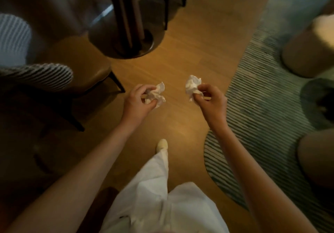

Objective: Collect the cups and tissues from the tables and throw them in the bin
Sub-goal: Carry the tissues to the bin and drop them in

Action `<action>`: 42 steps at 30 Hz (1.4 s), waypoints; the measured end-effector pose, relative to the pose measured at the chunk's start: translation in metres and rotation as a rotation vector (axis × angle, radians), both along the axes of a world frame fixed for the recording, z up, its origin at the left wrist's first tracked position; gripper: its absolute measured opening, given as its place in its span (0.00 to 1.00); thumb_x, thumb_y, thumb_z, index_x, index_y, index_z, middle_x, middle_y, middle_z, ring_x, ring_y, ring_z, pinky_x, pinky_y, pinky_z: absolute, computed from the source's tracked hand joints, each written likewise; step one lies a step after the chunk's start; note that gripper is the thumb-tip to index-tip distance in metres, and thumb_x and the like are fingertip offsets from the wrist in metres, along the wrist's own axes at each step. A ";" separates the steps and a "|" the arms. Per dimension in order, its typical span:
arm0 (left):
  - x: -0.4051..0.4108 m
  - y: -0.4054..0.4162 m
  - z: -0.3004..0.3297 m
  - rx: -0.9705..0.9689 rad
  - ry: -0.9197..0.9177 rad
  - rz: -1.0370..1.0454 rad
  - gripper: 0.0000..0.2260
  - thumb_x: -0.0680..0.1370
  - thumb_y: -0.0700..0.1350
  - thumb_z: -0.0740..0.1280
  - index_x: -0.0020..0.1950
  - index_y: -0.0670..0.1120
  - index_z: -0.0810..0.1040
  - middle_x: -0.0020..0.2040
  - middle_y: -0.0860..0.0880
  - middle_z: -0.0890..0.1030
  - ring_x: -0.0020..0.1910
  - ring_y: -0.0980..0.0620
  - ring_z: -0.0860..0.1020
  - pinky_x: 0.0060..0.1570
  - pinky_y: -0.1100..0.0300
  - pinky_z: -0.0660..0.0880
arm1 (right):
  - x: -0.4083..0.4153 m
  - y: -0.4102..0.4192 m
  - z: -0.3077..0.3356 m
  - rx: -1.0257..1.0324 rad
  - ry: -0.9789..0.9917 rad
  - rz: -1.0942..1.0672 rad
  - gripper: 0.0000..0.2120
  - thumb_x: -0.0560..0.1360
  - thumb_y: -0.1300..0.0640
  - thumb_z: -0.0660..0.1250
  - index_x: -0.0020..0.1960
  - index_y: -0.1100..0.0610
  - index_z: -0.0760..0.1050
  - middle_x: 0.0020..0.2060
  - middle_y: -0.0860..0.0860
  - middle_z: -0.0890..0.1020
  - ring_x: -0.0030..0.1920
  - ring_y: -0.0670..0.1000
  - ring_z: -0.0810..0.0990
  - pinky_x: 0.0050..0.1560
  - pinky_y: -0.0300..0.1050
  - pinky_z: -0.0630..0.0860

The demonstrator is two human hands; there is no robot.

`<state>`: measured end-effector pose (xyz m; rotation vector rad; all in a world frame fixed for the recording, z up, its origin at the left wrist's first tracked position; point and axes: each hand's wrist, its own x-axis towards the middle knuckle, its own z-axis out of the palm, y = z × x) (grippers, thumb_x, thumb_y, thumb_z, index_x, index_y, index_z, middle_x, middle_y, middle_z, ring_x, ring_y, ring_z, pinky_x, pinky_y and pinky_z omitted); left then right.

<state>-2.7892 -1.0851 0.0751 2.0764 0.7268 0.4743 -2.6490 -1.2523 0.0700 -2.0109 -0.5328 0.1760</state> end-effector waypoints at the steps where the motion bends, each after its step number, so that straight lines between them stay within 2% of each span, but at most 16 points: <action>1: 0.019 0.003 -0.001 0.000 0.004 -0.031 0.15 0.72 0.39 0.73 0.58 0.48 0.78 0.56 0.54 0.75 0.54 0.59 0.74 0.46 0.72 0.74 | 0.013 -0.003 -0.003 -0.005 0.001 -0.036 0.11 0.71 0.58 0.72 0.50 0.47 0.76 0.45 0.42 0.79 0.44 0.41 0.79 0.40 0.29 0.75; 5: 0.104 0.019 -0.008 -0.025 -0.016 -0.152 0.15 0.71 0.40 0.73 0.57 0.50 0.79 0.55 0.54 0.76 0.53 0.59 0.74 0.47 0.67 0.77 | 0.069 -0.010 -0.009 -0.019 -0.008 -0.177 0.11 0.69 0.60 0.73 0.48 0.48 0.77 0.44 0.44 0.80 0.43 0.41 0.79 0.42 0.38 0.78; 10: 0.198 0.026 -0.008 -0.055 -0.044 -0.321 0.16 0.71 0.38 0.73 0.57 0.49 0.79 0.55 0.54 0.76 0.52 0.60 0.75 0.46 0.68 0.77 | 0.126 -0.020 -0.008 -0.084 -0.027 -0.299 0.11 0.70 0.59 0.72 0.49 0.47 0.76 0.45 0.44 0.79 0.43 0.38 0.77 0.42 0.29 0.73; 16: 0.277 0.026 -0.014 -0.083 -0.038 -0.442 0.16 0.71 0.37 0.72 0.56 0.48 0.79 0.53 0.55 0.76 0.50 0.63 0.74 0.47 0.63 0.78 | 0.181 -0.036 -0.015 -0.124 -0.014 -0.425 0.11 0.70 0.59 0.72 0.51 0.49 0.77 0.46 0.45 0.80 0.45 0.40 0.77 0.45 0.29 0.73; 18: 0.302 0.028 -0.019 -0.105 -0.031 -0.455 0.15 0.71 0.37 0.72 0.56 0.48 0.80 0.52 0.55 0.76 0.48 0.65 0.74 0.46 0.65 0.78 | 0.201 -0.039 -0.020 -0.141 -0.005 -0.446 0.10 0.71 0.58 0.72 0.51 0.50 0.78 0.46 0.45 0.80 0.46 0.41 0.78 0.45 0.28 0.72; 22: 0.361 0.031 -0.030 -0.124 -0.026 -0.471 0.14 0.70 0.37 0.73 0.53 0.49 0.80 0.51 0.55 0.76 0.48 0.63 0.74 0.42 0.73 0.74 | 0.253 -0.037 -0.027 -0.152 0.039 -0.469 0.09 0.71 0.58 0.72 0.51 0.52 0.79 0.46 0.46 0.80 0.45 0.41 0.78 0.44 0.31 0.74; 24: 0.398 0.030 -0.033 -0.122 -0.023 -0.503 0.14 0.70 0.37 0.73 0.52 0.50 0.80 0.50 0.55 0.76 0.48 0.64 0.74 0.42 0.73 0.74 | 0.287 -0.037 -0.029 -0.143 0.043 -0.477 0.09 0.71 0.57 0.72 0.51 0.52 0.79 0.46 0.46 0.81 0.45 0.42 0.78 0.45 0.33 0.75; 26: 0.438 0.029 -0.035 -0.109 -0.027 -0.529 0.14 0.69 0.37 0.73 0.52 0.50 0.80 0.50 0.56 0.77 0.48 0.64 0.75 0.44 0.68 0.75 | 0.323 -0.038 -0.031 -0.133 0.035 -0.490 0.09 0.71 0.57 0.72 0.51 0.52 0.79 0.46 0.46 0.81 0.46 0.42 0.78 0.46 0.33 0.75; 29: 0.501 0.028 -0.031 -0.109 -0.039 -0.525 0.15 0.69 0.37 0.73 0.53 0.51 0.80 0.51 0.56 0.77 0.49 0.63 0.76 0.45 0.65 0.77 | 0.384 -0.036 -0.027 -0.123 0.053 -0.515 0.09 0.71 0.57 0.71 0.52 0.52 0.79 0.47 0.45 0.81 0.46 0.40 0.78 0.46 0.30 0.73; 33: 0.570 0.031 -0.025 -0.111 -0.045 -0.524 0.15 0.69 0.37 0.73 0.52 0.52 0.80 0.50 0.58 0.77 0.49 0.62 0.76 0.45 0.66 0.76 | 0.453 -0.031 -0.024 -0.126 0.053 -0.522 0.10 0.71 0.57 0.71 0.52 0.51 0.79 0.47 0.45 0.80 0.45 0.38 0.76 0.45 0.25 0.70; 37: 0.628 0.042 -0.020 -0.108 -0.050 -0.502 0.15 0.69 0.37 0.73 0.53 0.52 0.80 0.51 0.57 0.77 0.49 0.61 0.76 0.44 0.72 0.74 | 0.514 -0.015 -0.018 -0.125 0.060 -0.489 0.10 0.72 0.57 0.71 0.52 0.51 0.78 0.47 0.45 0.80 0.47 0.41 0.78 0.47 0.33 0.74; 42: 0.702 0.065 -0.020 -0.085 -0.055 -0.486 0.15 0.69 0.37 0.73 0.53 0.50 0.80 0.51 0.54 0.78 0.49 0.58 0.76 0.43 0.73 0.72 | 0.590 0.012 -0.019 -0.121 0.047 -0.459 0.09 0.72 0.58 0.71 0.52 0.52 0.79 0.47 0.46 0.80 0.45 0.39 0.77 0.44 0.27 0.71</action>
